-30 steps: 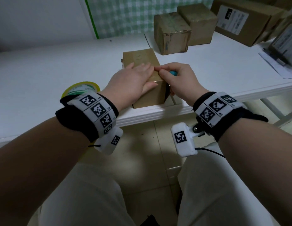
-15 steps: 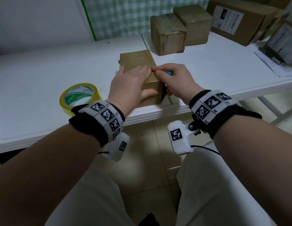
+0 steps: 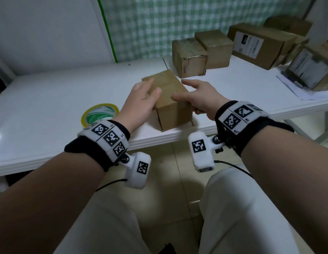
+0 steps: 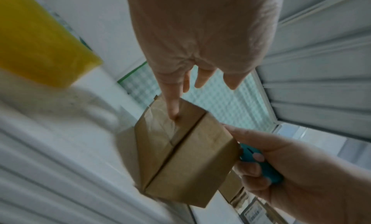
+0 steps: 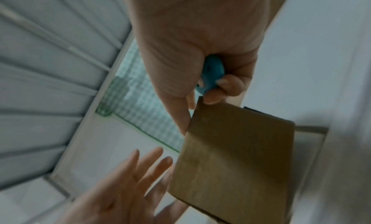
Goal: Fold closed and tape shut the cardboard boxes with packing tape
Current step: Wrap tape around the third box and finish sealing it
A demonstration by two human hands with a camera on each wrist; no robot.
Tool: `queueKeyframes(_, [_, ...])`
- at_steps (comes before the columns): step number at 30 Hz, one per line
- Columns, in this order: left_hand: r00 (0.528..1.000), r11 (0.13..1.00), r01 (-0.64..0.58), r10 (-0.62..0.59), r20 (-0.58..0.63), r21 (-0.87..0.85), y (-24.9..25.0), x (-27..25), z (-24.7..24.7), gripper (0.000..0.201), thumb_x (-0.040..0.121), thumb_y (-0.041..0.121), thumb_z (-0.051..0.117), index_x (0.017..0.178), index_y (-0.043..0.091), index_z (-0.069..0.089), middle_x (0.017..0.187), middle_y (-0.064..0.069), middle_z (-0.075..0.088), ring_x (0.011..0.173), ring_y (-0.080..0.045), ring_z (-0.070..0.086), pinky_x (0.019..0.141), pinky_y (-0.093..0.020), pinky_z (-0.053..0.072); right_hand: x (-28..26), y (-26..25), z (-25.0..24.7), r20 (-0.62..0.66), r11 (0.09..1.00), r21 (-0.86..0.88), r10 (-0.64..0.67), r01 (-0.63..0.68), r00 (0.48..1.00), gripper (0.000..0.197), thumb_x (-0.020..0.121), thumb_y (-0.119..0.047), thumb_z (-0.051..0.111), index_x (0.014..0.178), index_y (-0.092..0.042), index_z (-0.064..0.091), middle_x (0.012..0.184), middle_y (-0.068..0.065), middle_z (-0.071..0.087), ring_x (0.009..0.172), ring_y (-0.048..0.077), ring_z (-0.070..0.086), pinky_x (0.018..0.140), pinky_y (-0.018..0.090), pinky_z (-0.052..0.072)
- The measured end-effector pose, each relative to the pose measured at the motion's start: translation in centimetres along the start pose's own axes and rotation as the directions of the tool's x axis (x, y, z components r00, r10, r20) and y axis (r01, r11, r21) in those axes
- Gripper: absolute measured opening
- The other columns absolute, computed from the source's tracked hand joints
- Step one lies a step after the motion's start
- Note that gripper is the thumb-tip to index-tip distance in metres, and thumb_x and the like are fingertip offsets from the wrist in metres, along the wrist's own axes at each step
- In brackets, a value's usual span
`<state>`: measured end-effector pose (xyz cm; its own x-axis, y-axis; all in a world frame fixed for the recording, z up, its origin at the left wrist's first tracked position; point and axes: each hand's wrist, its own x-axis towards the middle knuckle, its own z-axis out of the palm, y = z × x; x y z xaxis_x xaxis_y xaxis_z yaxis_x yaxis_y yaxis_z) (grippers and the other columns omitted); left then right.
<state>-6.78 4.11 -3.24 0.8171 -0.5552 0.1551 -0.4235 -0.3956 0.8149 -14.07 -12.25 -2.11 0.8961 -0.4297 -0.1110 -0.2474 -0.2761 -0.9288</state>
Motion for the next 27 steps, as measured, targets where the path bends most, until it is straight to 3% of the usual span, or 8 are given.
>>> queueKeyframes(2, [0.998,0.987,0.053,-0.056,-0.017,-0.152,0.2,-0.5,-0.7,0.043,0.098,0.036,0.043,0.138,0.021,0.044,0.13,-0.004,0.04,0.109,-0.012,0.052,0.089,-0.037,0.053,-0.3,-0.6,-0.1,-0.035,0.987,-0.116,-0.111,0.106,0.993,0.067,0.074,-0.027,0.08,0.134,-0.027,0.051,0.084,-0.003,0.059,0.059,0.009,0.053,0.046,0.016,0.042])
queueKeyframes(6, [0.965,0.909,0.244,-0.264,-0.013,-0.338,0.3,-0.9,-1.5,0.032,0.097,0.023,0.047,0.128,0.015,0.051,0.112,-0.001,0.057,0.094,-0.012,0.061,0.077,-0.034,0.058,-1.3,-2.4,1.0,0.033,0.918,-0.257,-0.305,0.303,0.952,0.066,0.074,-0.02,0.08,0.133,-0.026,0.053,0.124,-0.003,0.06,0.101,0.008,0.056,0.088,0.029,0.053])
queueKeyframes(11, [0.876,0.747,0.477,-0.449,0.177,-0.463,-0.5,-2.6,-1.7,0.02,0.095,0.016,0.053,0.103,0.0,0.06,0.09,-0.013,0.065,0.074,-0.02,0.066,0.07,-0.032,0.06,-2.1,-3.6,2.3,0.167,0.708,-0.534,-0.446,0.461,0.879,0.06,0.078,-0.003,0.063,0.131,-0.03,0.055,0.117,-0.004,0.067,0.111,0.014,0.058,0.095,0.027,0.046])
queueKeyframes(14, [0.92,0.878,0.377,-0.392,0.007,-0.294,-1.4,-2.5,-3.0,0.015,0.089,0.013,0.058,0.087,0.002,0.068,0.087,-0.014,0.068,0.069,-0.022,0.062,0.074,-0.038,0.056,-2.3,-2.5,2.6,0.191,0.566,-0.714,-0.411,0.414,0.891,0.047,0.086,-0.01,0.052,0.126,-0.033,0.058,0.116,0.003,0.065,0.108,0.026,0.057,0.087,0.035,0.048])
queueKeyframes(17, [0.93,0.936,0.304,-0.251,-0.27,0.176,-3.3,-1.9,-5.4,0.015,0.083,0.02,0.062,0.092,0.01,0.07,0.1,-0.006,0.068,0.095,-0.025,0.061,0.09,-0.038,0.049,-2.0,-1.5,2.4,0.06,0.613,-0.727,-0.391,0.308,0.919,0.048,0.085,-0.005,0.05,0.124,-0.031,0.058,0.114,0.006,0.064,0.107,0.028,0.056,0.082,0.036,0.049])
queueKeyframes(21, [0.922,0.763,0.381,-0.351,-0.16,0.522,-5.8,-2.1,-6.8,0.043,0.07,0.042,0.073,0.106,0.026,0.056,0.107,0.001,0.059,0.106,-0.025,0.055,0.092,-0.039,0.043,-1.6,-1.3,2.2,-0.072,0.647,-0.714,-0.446,0.266,0.892,0.048,0.081,-0.012,0.057,0.127,-0.025,0.054,0.118,0.007,0.055,0.1,0.031,0.056,0.075,0.035,0.047])
queueKeyframes(24, [0.939,0.619,0.298,-0.327,-0.107,0.726,-6.2,-2.5,-6.5,0.022,0.073,0.026,0.068,0.072,0.02,0.047,0.076,0.002,0.051,0.081,-0.023,0.053,0.077,-0.035,0.033,-0.8,-0.9,2.0,-0.122,0.612,-0.776,-0.384,0.153,0.915,0.05,0.081,-0.014,0.062,0.129,-0.027,0.054,0.128,0.01,0.042,0.093,0.033,0.058,0.071,0.032,0.045])
queueKeyframes(27, [0.948,0.644,0.293,-0.29,-0.13,0.706,-6.2,-2.5,-7.0,0.034,0.076,0.017,0.063,0.061,0.018,0.033,0.064,0.001,0.039,0.062,-0.019,0.04,0.069,-0.033,0.028,0.0,-0.2,1.5,-0.058,0.587,-0.799,-0.293,0.132,0.954,0.041,0.083,-0.015,0.061,0.121,-0.029,0.06,0.125,0.011,0.049,0.102,0.032,0.056,0.078,0.033,0.045])
